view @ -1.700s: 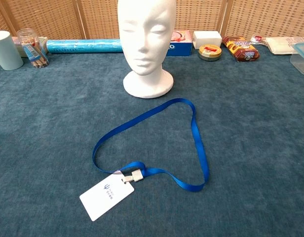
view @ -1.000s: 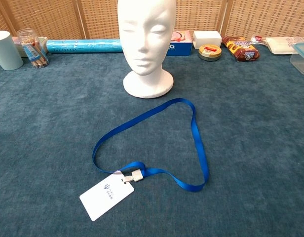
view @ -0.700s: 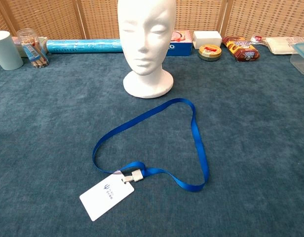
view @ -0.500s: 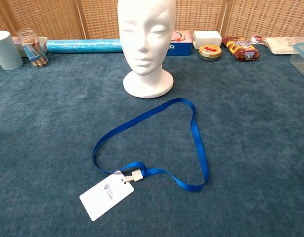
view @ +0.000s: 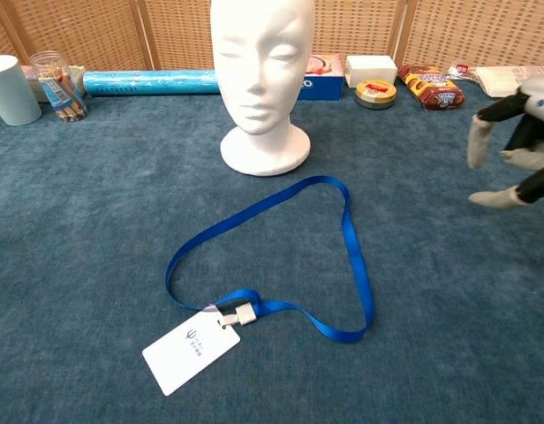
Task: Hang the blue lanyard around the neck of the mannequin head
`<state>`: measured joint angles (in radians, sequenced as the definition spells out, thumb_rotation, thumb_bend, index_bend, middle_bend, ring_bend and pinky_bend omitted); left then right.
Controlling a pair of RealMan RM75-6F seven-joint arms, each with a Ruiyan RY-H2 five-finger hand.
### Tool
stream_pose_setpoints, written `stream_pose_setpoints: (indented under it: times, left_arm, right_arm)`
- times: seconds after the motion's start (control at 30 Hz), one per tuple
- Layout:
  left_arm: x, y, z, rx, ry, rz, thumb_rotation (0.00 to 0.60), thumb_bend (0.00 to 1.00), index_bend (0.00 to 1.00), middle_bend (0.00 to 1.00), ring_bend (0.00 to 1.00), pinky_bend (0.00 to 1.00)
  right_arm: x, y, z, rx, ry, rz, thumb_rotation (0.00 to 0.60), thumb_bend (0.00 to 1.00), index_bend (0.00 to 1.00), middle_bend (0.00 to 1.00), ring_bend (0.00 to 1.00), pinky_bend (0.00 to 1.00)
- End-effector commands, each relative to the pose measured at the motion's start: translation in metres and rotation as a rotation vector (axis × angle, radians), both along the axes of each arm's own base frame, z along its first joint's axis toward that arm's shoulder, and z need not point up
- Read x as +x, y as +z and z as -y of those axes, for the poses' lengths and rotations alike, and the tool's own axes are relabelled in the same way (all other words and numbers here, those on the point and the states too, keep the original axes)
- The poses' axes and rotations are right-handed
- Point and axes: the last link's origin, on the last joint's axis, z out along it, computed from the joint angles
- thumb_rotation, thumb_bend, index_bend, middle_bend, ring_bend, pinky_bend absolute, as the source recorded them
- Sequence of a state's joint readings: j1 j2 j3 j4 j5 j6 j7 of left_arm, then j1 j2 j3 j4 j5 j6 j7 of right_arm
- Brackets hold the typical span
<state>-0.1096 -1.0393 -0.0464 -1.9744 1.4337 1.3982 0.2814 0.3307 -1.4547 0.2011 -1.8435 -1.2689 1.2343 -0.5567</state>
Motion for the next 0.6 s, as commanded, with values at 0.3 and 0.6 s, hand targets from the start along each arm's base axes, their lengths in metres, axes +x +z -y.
stream_pose_setpoints:
  times: [0.3,0.6]
  left_arm:
    - [0.015,-0.007,-0.020,-0.025,-0.058,-0.019,0.593,0.18,0.49,0.41,0.30,0.17]
    - [0.021,-0.014,-0.027,-0.046,-0.071,-0.026,0.595,0.18,0.49,0.41,0.30,0.17]
  right_arm:
    - [0.021,-0.038,0.026,0.076,-0.035,-0.028,0.543,0.24,0.50,0.97,1.00,1.00]
    - [0.036,-0.059,0.038,0.109,-0.050,-0.037,0.548,0.24,0.50,0.97,1.00,1.00]
